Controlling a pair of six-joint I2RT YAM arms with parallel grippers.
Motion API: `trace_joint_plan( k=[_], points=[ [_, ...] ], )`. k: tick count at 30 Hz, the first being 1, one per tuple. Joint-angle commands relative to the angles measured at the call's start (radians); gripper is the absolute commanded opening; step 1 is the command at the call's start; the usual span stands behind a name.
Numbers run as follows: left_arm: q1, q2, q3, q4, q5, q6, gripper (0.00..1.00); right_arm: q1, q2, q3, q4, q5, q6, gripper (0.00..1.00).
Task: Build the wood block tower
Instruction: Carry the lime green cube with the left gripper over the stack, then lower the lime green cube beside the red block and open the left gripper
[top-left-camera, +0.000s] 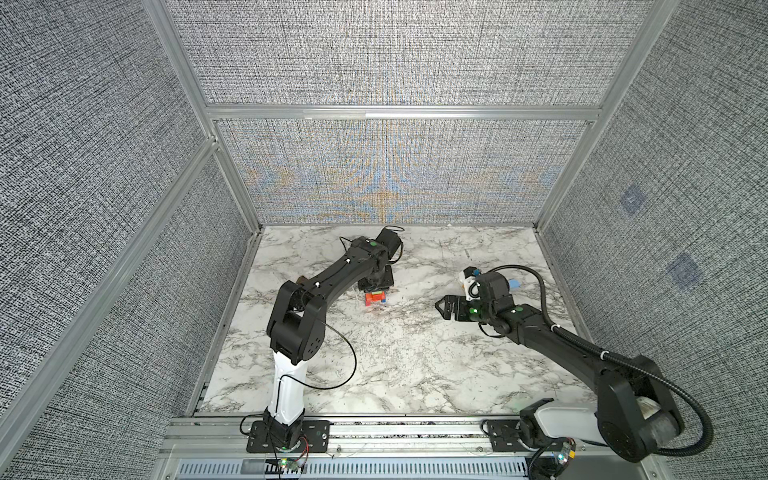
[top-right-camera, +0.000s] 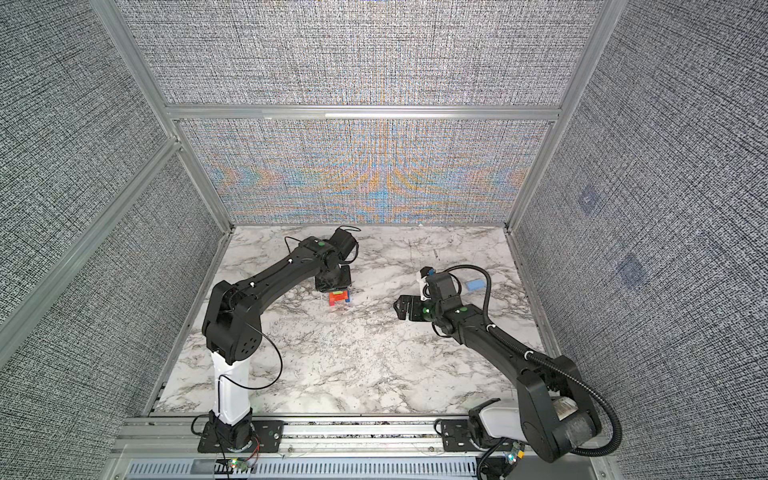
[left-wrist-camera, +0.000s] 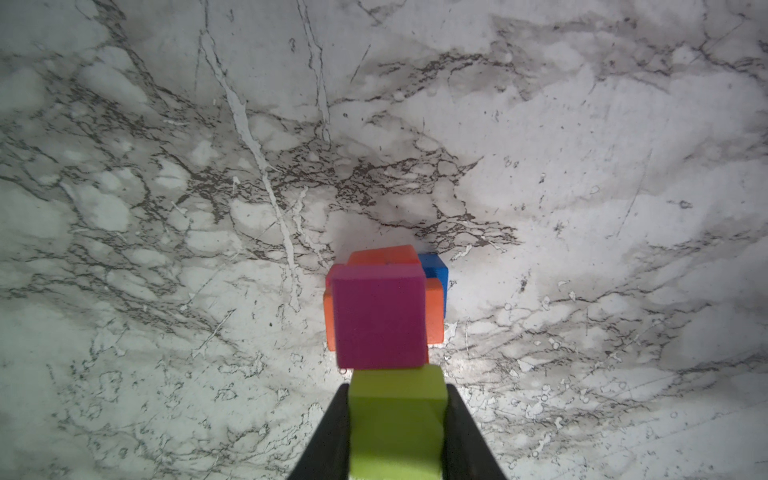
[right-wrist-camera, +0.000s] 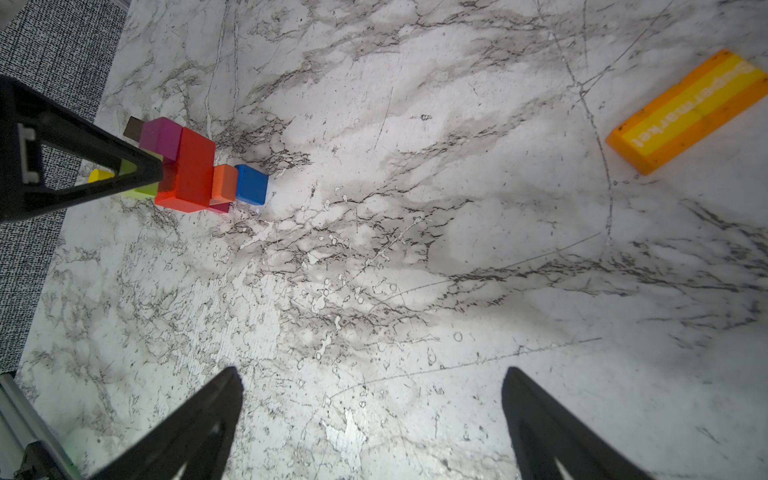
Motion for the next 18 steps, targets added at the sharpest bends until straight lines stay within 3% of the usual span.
trace_joint_plan(
  k=[1, 18],
  points=[
    [0.003, 0.004, 0.009, -0.022, -0.016, 0.0, 0.3, -0.001, -0.002, 0.004, -0.008, 0.001, -0.006, 0.99],
    [0.003, 0.01, 0.015, -0.024, -0.017, -0.001, 0.37, -0.002, -0.005, 0.004, -0.009, 0.001, -0.004, 0.99]
  ],
)
